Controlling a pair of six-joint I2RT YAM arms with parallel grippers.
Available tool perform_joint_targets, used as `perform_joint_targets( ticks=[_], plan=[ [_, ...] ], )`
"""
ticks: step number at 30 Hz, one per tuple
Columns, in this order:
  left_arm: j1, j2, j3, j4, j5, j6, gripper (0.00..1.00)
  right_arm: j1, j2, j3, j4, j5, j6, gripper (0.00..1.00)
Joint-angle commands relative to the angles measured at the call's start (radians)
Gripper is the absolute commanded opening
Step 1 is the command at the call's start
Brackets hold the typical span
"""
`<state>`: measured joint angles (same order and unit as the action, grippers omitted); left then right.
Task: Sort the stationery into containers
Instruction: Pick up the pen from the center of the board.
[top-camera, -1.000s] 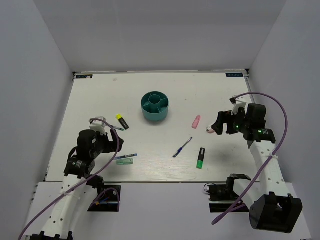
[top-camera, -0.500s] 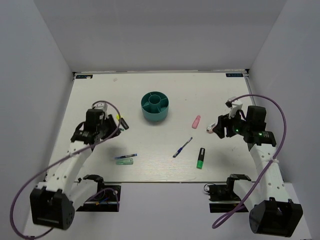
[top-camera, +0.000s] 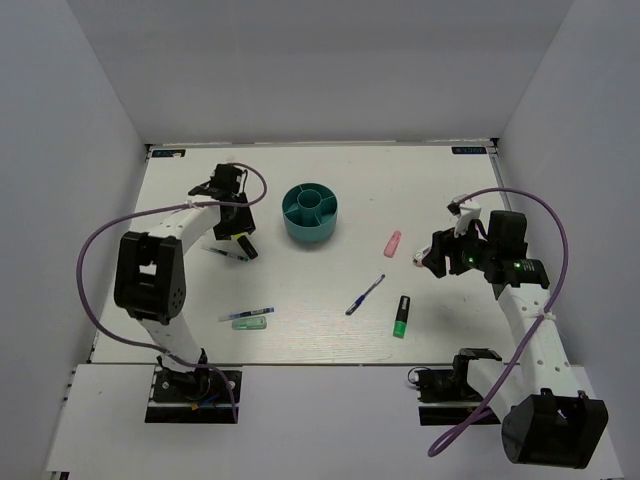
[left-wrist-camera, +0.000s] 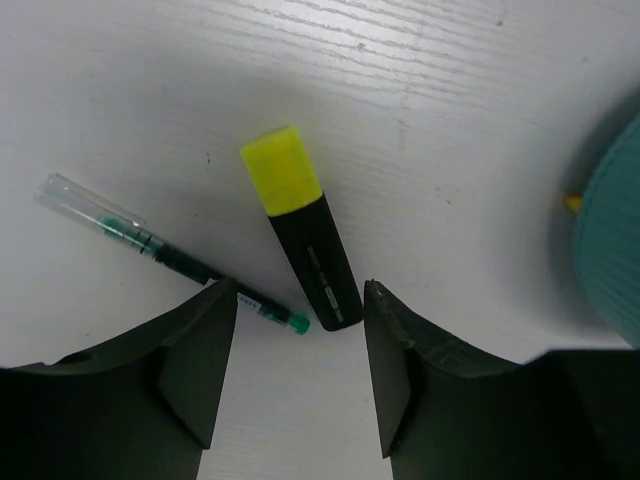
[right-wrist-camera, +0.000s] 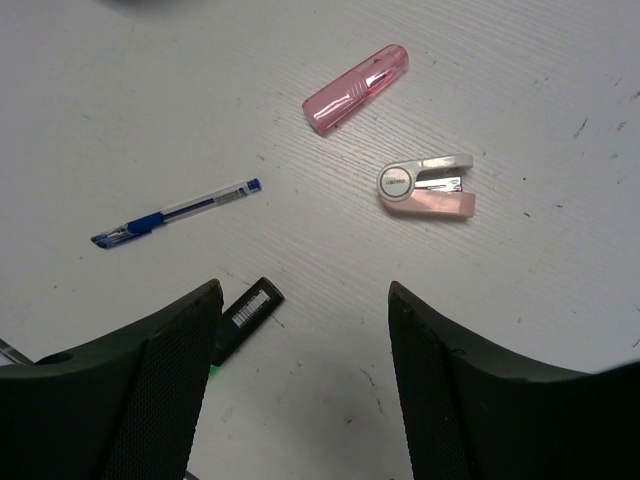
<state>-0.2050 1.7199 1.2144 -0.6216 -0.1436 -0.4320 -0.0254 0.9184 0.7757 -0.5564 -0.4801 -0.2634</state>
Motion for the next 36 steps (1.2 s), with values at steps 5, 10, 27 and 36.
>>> perform_joint_targets(
  ticks=[5, 10, 27, 36],
  plan=[
    [-0.031, 0.128, 0.180, -0.062, -0.108, -0.034, 0.65, 0.016, -0.004, 0.033, 0.006, 0.048, 0.009, 0.70],
    [-0.031, 0.193, 0.218, -0.089, -0.126, -0.056, 0.63, 0.019, -0.006, 0.034, 0.006, 0.075, 0.009, 0.70],
    [-0.027, 0.277, 0.180, -0.023, -0.114, -0.135, 0.54, 0.022, -0.007, 0.033, 0.009, 0.106, 0.006, 0.71],
    [-0.016, 0.282, 0.140, 0.003, -0.110, -0.142, 0.38, 0.022, -0.006, 0.031, 0.009, 0.112, 0.006, 0.71]
  ],
)
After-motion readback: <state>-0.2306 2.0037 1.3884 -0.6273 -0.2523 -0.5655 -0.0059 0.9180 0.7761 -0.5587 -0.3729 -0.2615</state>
